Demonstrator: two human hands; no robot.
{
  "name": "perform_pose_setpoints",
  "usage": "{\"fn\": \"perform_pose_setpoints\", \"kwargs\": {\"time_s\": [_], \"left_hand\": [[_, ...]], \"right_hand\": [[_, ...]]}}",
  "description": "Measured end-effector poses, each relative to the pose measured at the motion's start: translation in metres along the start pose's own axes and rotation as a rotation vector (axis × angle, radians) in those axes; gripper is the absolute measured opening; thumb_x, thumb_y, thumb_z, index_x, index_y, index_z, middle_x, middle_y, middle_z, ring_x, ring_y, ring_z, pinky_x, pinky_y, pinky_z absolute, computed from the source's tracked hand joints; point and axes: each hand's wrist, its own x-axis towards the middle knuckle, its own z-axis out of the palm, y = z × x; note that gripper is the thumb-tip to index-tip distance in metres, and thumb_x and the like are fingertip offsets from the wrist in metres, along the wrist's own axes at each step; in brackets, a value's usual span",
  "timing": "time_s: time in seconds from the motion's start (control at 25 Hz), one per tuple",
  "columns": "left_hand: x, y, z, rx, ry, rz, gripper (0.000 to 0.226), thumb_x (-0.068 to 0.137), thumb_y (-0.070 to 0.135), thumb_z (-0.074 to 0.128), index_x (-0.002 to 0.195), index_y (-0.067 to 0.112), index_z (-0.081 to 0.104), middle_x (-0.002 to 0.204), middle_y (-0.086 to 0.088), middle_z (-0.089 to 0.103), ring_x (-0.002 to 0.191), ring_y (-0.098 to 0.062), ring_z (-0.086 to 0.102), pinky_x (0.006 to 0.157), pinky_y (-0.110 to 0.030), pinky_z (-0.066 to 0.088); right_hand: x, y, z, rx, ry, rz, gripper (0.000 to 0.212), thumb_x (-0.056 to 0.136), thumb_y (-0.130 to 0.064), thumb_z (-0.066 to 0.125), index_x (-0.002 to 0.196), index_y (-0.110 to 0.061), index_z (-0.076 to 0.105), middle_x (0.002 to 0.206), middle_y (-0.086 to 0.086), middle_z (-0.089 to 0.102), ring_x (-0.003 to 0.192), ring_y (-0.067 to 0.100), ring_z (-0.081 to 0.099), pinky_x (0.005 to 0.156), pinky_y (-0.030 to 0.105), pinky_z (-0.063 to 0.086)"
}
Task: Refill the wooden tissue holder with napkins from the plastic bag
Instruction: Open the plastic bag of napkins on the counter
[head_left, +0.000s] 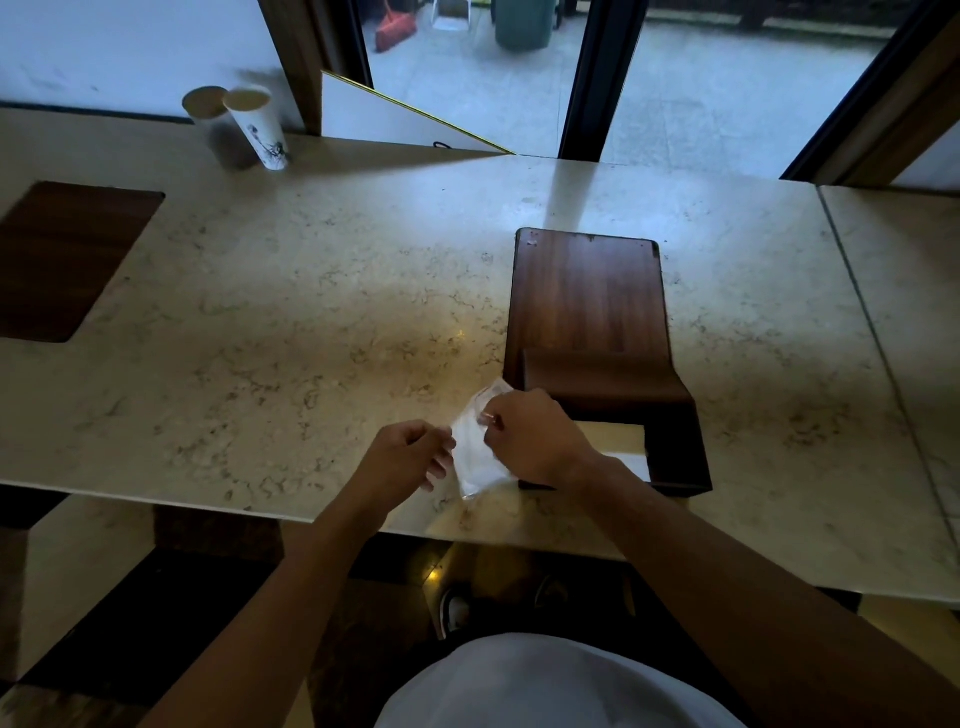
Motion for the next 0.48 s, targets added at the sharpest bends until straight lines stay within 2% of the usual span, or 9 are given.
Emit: {"fn": "perform_pose_setpoints", "kwargs": {"time_s": [0.12,0.2,0.28,0.36,0.44,0.48], "left_hand": [[0.009,-0.017,0.001,-0.049,0.087,-0.128,0.029,0.097,0.036,0.06,0.101,0.009,0.07,0.098,-0.013,0.074,0.091,-0.026,0.07,0.076,-0.04,0.058],[0.015,-0.023,-0.002,-0.123,0.079,-0.204,0.044,0.091,0.048,0.065,0.11,0.008,0.064,0.109,-0.014,0.069,0.101,-0.028,0.068,0.08,-0.041,0.06],[0.018,-0.024,-0.004,-0.2,0.008,-0.259,0.058,0.082,0.06,0.069,0.112,0.011,0.063,0.114,-0.014,0.068,0.108,-0.03,0.066,0.088,-0.046,0.058],[0.019,-0.023,-0.004,-0.354,-0.082,-0.281,0.068,0.075,0.064,0.073,0.116,0.011,0.066,0.116,-0.018,0.072,0.108,-0.034,0.07,0.088,-0.049,0.058],[0.02,-0.027,-0.003,-0.65,-0.145,-0.308,0.072,0.074,0.057,0.076,0.124,0.008,0.063,0.12,-0.022,0.073,0.111,-0.038,0.07,0.086,-0.051,0.059],[0.021,-0.03,-0.003,-0.819,-0.199,-0.314,0.072,0.077,0.053,0.076,0.13,0.007,0.061,0.126,-0.024,0.07,0.116,-0.041,0.067,0.089,-0.053,0.058]], "right_hand": [[-0.001,0.006,-0.009,0.227,0.056,0.032,0.023,0.094,-0.009,0.06,0.112,-0.007,0.075,0.107,0.009,0.077,0.085,0.011,0.074,0.078,0.028,0.062],[-0.004,0.006,-0.016,0.365,0.074,0.016,0.02,0.096,-0.005,0.058,0.108,-0.004,0.074,0.099,0.007,0.077,0.072,0.0,0.072,0.065,0.016,0.059],[-0.007,0.005,-0.024,0.492,0.094,-0.006,0.018,0.097,-0.004,0.058,0.105,-0.002,0.074,0.092,0.005,0.076,0.07,0.001,0.073,0.062,0.015,0.058],[-0.01,0.004,-0.034,0.575,0.115,-0.017,0.016,0.097,-0.007,0.06,0.104,-0.005,0.075,0.09,0.004,0.078,0.071,0.008,0.076,0.062,0.016,0.057],[-0.013,0.002,-0.043,0.673,0.125,-0.04,0.014,0.097,-0.01,0.062,0.1,-0.011,0.076,0.087,0.003,0.079,0.073,0.012,0.077,0.063,0.018,0.058],[-0.015,0.001,-0.048,0.726,0.121,-0.054,0.014,0.096,-0.011,0.063,0.098,-0.015,0.076,0.086,0.003,0.08,0.075,0.013,0.077,0.064,0.022,0.06]]}}
